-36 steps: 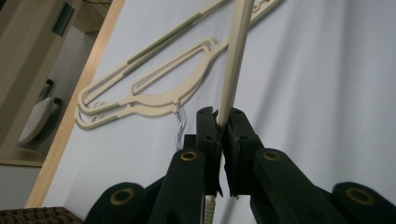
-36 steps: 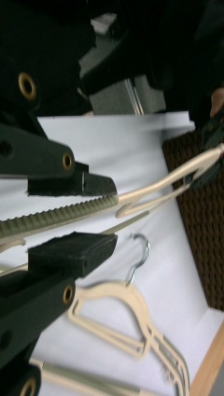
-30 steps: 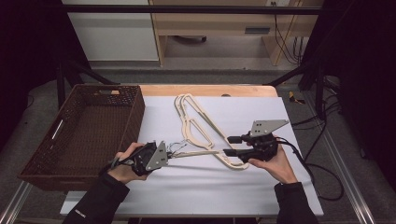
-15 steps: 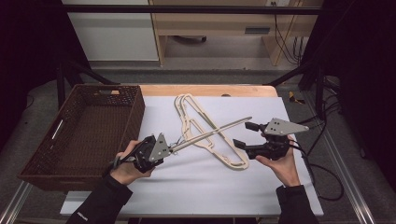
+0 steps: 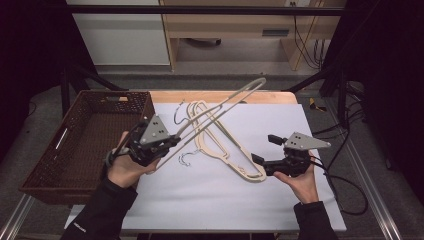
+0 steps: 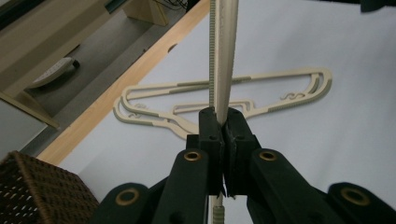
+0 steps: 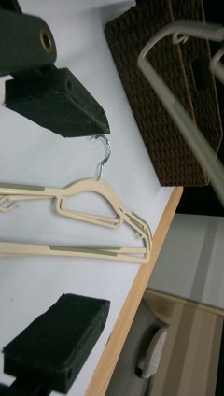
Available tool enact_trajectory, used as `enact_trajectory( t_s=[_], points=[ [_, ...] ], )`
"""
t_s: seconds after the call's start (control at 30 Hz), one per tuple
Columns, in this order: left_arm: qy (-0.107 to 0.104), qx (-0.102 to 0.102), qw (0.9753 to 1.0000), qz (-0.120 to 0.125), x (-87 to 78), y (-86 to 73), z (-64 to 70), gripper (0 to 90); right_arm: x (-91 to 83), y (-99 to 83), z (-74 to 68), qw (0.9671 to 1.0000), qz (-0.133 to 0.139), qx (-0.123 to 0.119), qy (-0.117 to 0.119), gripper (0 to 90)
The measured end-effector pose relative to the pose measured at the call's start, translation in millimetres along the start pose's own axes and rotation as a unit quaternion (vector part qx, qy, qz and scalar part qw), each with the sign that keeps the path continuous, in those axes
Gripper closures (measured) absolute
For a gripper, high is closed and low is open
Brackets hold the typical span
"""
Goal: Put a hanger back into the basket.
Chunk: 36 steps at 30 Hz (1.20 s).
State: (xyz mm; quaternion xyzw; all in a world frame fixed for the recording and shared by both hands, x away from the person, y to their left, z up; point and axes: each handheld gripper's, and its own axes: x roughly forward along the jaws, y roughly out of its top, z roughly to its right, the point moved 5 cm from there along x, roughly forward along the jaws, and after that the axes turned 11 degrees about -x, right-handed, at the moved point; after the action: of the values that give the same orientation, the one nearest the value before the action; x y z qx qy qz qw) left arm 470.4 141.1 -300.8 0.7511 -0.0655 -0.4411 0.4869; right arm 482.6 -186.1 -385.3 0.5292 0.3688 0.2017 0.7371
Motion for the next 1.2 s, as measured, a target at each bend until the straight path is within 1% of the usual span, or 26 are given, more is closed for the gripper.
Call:
enact_trajectory(
  t_s=[0.07,0.17,0.2,0.3,0.4,0.5,0.53,0.6,0.63,0.67,0.73,0.83,0.97,1.03,1.1,1.13,1.2],
  points=[
    [0.006,0.001,1.0,0.001,-11.8,6.0,-6.8,87.4,-0.5,-1.1,-0.6,1.0,-0.003,0.006,-0.004,11.6],
    [0.015,-0.009,0.9998,0.005,-28.6,11.7,-19.0,87.4,-1.0,-4.3,-0.4,0.9999,-0.008,0.007,-0.006,10.9],
    [0.019,-0.014,0.9997,0.007,-35.4,12.7,-24.9,87.4,-1.4,-5.2,-0.4,0.9999,-0.01,0.01,-0.007,10.7],
    [0.026,-0.024,0.9993,0.009,-48.3,11.9,-37.2,87.4,-2.5,-7.6,0.4,0.9998,-0.013,0.012,-0.011,10.3],
    [0.034,-0.029,0.999,0.004,-60.5,5.9,-49.6,87.4,-3.2,-9.3,0.1,0.9997,-0.017,0.012,-0.015,9.3],
    [0.042,-0.037,0.9984,-0.004,-70.4,-5.1,-62.5,87.4,-3.3,-10.9,-0.8,0.9996,-0.019,0.013,-0.017,8.3],
    [0.046,-0.045,0.9979,-0.004,-72.7,-9.7,-66.3,87.4,-2.9,-11.4,-1.3,0.9996,-0.02,0.013,-0.018,8.0],
    [0.057,-0.052,0.9969,-0.012,-78.8,-21.2,-76.5,87.4,-2.6,-12.9,-1.9,0.9994,-0.025,0.011,-0.019,7.7],
    [0.06,-0.053,0.9966,-0.015,-80.8,-25.3,-80.1,87.4,-1.9,-13.3,-2.6,0.9994,-0.025,0.013,-0.019,7.6],
    [0.064,-0.058,0.9961,-0.019,-84.1,-32.2,-86.2,87.4,-1.6,-13.8,-2.6,0.9994,-0.027,0.011,-0.02,7.6],
    [0.068,-0.066,0.9952,-0.023,-88.3,-41.9,-94.0,87.4,-0.9,-14.4,-3.5,0.9993,-0.029,0.012,-0.018,7.5],
    [0.079,-0.077,0.9934,-0.032,-94.1,-57.9,-108.1,87.4,0.3,-14.9,-4.4,0.9993,-0.03,0.013,-0.016,7.5],
    [0.094,-0.087,0.9901,-0.059,-99.8,-82.0,-126.4,87.4,2.0,-16.0,-5.4,0.9992,-0.035,0.012,-0.015,7.3],
    [0.097,-0.092,0.9882,-0.074,-101.2,-93.6,-132.8,87.4,2.7,-16.4,-5.5,0.9992,-0.036,0.011,-0.015,7.3],
    [0.106,-0.102,0.9858,-0.082,-102.3,-103.8,-140.1,87.4,3.2,-16.9,-5.7,0.9991,-0.038,0.011,-0.015,7.3],
    [0.108,-0.106,0.985,-0.084,-102.8,-107.2,-143.0,87.3,3.7,-17.0,-5.7,0.9991,-0.039,0.011,-0.014,7.4],
    [0.113,-0.121,0.9825,-0.085,-102.3,-115.6,-150.3,87.4,4.9,-17.5,-6.1,0.999,-0.04,0.012,-0.013,7.4]
  ],
)
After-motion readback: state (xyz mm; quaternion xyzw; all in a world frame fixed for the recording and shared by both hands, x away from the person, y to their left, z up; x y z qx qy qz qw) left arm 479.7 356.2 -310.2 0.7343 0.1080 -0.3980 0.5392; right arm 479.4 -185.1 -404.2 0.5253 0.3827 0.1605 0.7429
